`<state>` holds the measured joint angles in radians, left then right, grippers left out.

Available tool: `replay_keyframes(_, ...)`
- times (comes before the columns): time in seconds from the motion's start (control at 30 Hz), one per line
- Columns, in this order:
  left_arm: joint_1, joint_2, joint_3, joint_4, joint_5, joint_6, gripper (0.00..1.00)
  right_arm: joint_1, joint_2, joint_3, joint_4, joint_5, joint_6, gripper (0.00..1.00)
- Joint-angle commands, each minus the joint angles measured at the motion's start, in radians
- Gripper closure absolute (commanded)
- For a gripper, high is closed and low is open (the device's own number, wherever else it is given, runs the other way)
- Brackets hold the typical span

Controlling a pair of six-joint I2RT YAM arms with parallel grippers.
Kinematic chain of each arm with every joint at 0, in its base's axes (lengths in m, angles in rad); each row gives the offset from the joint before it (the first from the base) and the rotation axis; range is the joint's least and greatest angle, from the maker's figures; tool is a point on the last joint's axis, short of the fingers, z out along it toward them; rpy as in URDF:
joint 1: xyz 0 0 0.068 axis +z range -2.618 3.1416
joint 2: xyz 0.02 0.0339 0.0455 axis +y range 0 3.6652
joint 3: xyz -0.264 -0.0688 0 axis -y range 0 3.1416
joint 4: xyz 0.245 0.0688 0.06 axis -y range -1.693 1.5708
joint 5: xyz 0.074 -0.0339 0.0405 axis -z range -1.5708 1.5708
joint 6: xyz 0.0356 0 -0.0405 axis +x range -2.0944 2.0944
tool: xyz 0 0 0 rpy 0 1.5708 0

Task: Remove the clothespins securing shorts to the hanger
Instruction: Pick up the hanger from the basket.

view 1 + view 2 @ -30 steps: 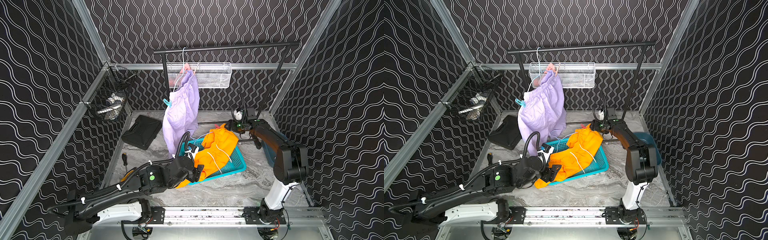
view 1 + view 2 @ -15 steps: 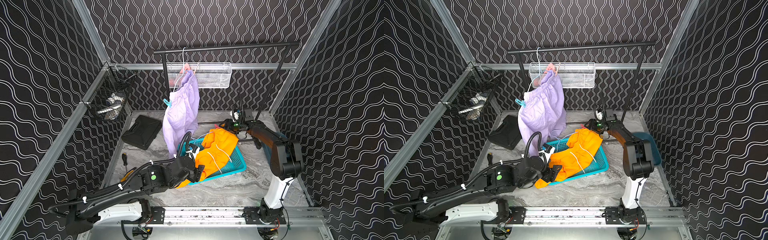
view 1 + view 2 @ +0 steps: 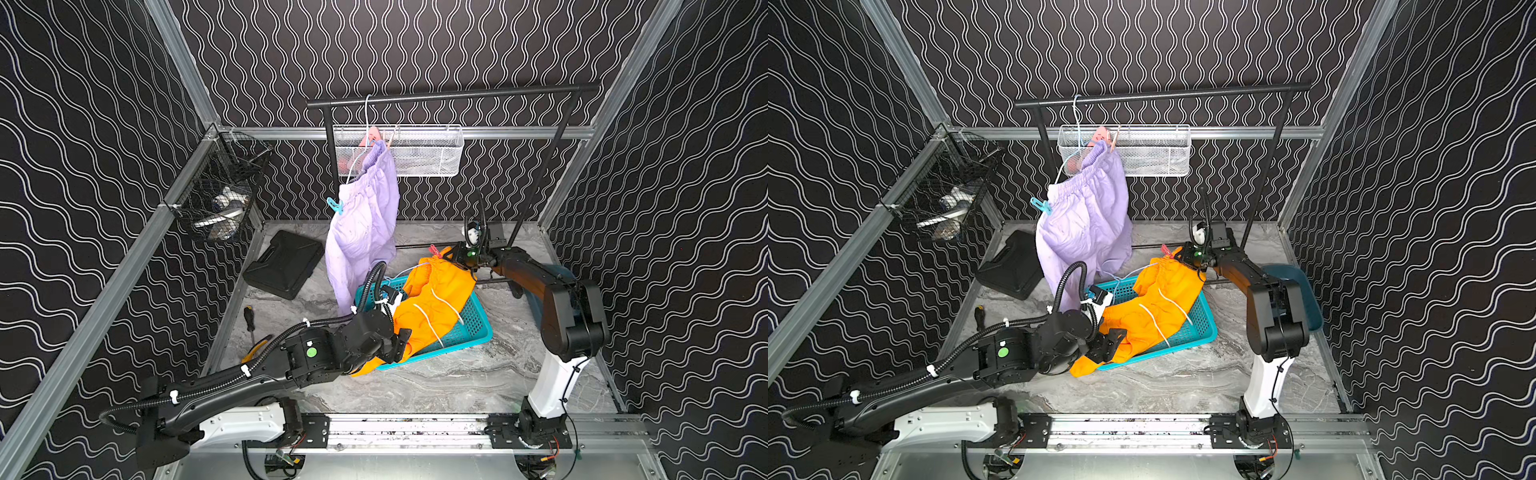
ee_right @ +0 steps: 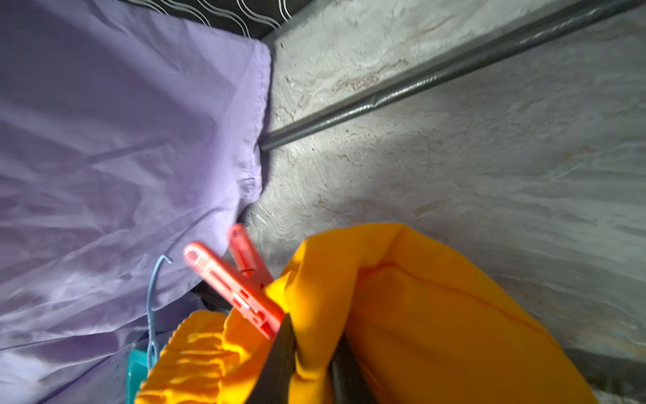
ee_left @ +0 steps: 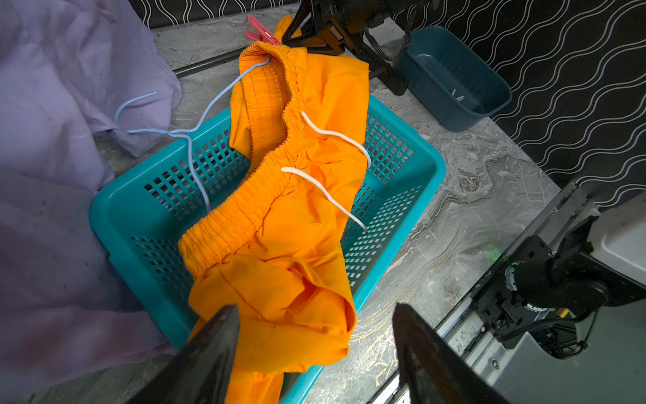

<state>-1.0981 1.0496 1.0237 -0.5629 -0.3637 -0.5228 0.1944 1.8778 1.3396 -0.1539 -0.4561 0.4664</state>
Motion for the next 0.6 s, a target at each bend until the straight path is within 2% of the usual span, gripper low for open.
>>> replay_keyframes(0.0, 0.006, 0.008, 0.015, 0.029, -0.004, 0.011, 0.26, 0.000, -0.072, -0.060, 0.143, -0.006, 0.013, 0.89)
replay_keyframes(0.13, 0.013, 0.014, 0.025, 0.033, -0.013, 0.021, 0.26, 0.000, -0.203, -0.189, 0.289, -0.005, 0.039, 0.96)
replay_keyframes(0.37, 0.035, 0.034, 0.047, 0.054, -0.008, 0.041, 0.26, 0.001, -0.432, -0.407, 0.487, 0.001, 0.077, 0.97)
replay_keyframes(0.57, 0.067, 0.091, 0.093, 0.094, 0.049, 0.126, 0.25, 0.009, -0.591, -0.575, 0.659, -0.042, 0.086, 0.98)
